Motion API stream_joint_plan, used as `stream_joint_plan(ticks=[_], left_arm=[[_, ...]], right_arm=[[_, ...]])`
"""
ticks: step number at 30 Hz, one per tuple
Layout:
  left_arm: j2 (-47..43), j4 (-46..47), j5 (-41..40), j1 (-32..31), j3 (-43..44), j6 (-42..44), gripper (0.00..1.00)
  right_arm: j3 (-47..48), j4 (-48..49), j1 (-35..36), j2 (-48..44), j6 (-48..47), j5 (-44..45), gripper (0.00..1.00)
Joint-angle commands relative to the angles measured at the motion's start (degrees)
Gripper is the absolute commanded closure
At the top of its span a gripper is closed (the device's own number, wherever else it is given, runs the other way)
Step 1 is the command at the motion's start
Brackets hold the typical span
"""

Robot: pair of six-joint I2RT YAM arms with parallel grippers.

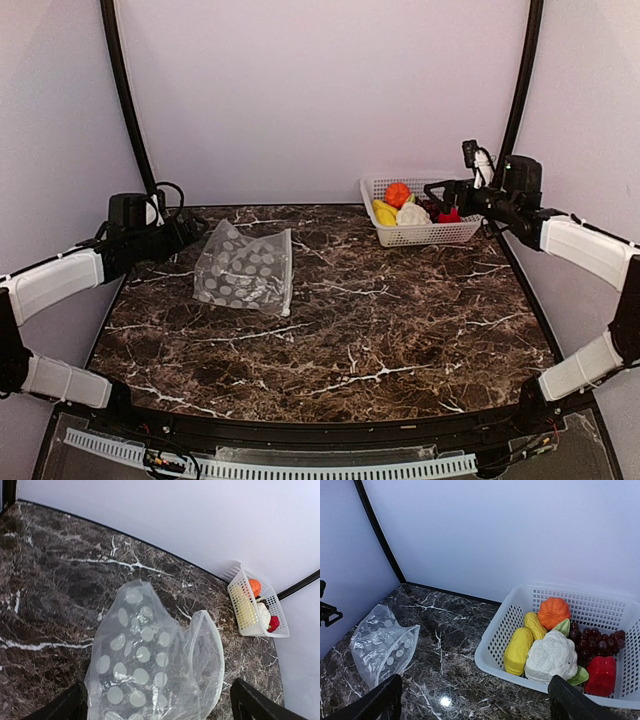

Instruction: Open the zip-top bag and remove the fake food

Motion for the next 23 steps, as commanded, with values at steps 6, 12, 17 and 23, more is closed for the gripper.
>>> stream_joint_plan(ticks=[6, 12, 17, 23], left_arm=[[0.55, -10.46, -3.13, -4.67, 8.25, 9.65, 0.01], [5.96, -12.43, -9.80, -13.97, 9.35, 12.36, 0.01], [6.87, -9.78, -9.89, -16.42, 7.22, 11.86, 0.01], [6.06, -7.88, -10.87, -16.50, 6.61, 11.66, 0.01]], right_arm=[[-12.44, -0.18, 5.43, -10.65, 4.45, -1.03, 0.01], [-21.44, 3.57, 10.93, -13.10, 7.36, 1.57, 0.01], [-24.09, 4.78, 11.79, -14.37, 8.58, 2.43, 0.01], [-23.35, 4.55, 11.89, -13.73, 8.17, 2.28, 0.01]])
